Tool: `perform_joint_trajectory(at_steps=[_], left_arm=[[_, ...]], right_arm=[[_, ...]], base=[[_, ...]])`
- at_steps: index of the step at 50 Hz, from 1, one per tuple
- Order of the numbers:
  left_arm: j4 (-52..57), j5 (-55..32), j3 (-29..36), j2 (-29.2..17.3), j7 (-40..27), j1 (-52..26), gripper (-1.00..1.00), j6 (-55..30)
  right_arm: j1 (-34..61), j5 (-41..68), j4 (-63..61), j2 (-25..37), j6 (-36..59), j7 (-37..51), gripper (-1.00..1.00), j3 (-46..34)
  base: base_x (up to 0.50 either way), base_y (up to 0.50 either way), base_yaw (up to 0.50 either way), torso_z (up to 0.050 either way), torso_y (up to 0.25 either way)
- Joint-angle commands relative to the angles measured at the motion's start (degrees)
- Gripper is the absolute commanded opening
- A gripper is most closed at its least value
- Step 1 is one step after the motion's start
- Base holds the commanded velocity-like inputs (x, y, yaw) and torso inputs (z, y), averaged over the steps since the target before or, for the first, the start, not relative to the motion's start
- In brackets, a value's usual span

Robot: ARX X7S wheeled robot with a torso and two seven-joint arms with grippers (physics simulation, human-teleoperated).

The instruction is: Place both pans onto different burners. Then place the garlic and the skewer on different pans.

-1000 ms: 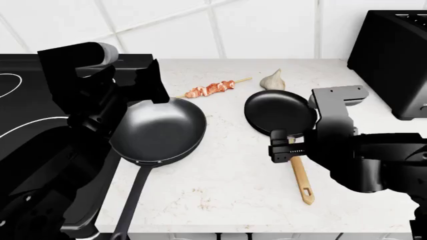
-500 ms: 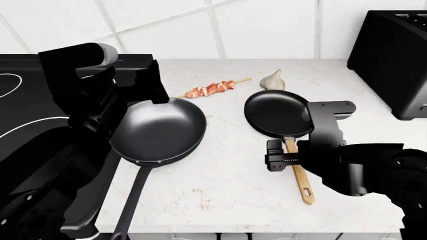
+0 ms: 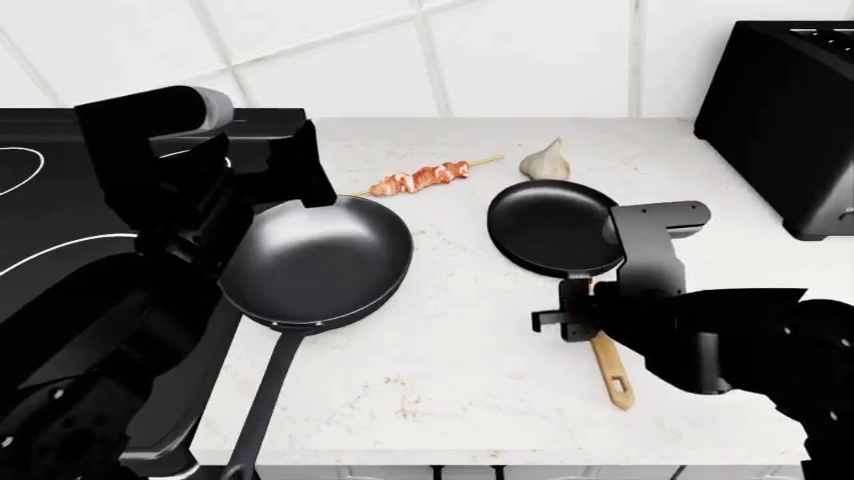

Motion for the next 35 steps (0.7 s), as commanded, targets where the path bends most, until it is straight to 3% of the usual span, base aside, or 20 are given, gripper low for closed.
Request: perform_joint_trajectory(at_steps=[1, 15, 35], left_arm=[[0.45, -0.61, -0.07, -0.32, -0.35, -0.06, 1.0, 0.01], [0.83, -1.23, 0.03, -0.47, -0.74, -0.09, 1.0, 0.18], [1.45, -2.32, 0.21, -0.78, -1.74, -0.41, 1.0, -0.3]], right_arm=[[0.09, 1.11, -1.95, 0.78, 0.94, 0.02, -1.0, -1.47], [3.82, 2.9, -7.91, 2.99, 0.83, 4.76, -1.0, 1.56], [5.02, 0.41, -15.53, 5.71, -2.54, 1.94, -1.0, 2.81]], base=[[0.0, 0.0, 0.0, 0.0, 0.0], [0.0, 0.0, 0.0, 0.0, 0.0], [0.0, 0.0, 0.0, 0.0, 0.002]])
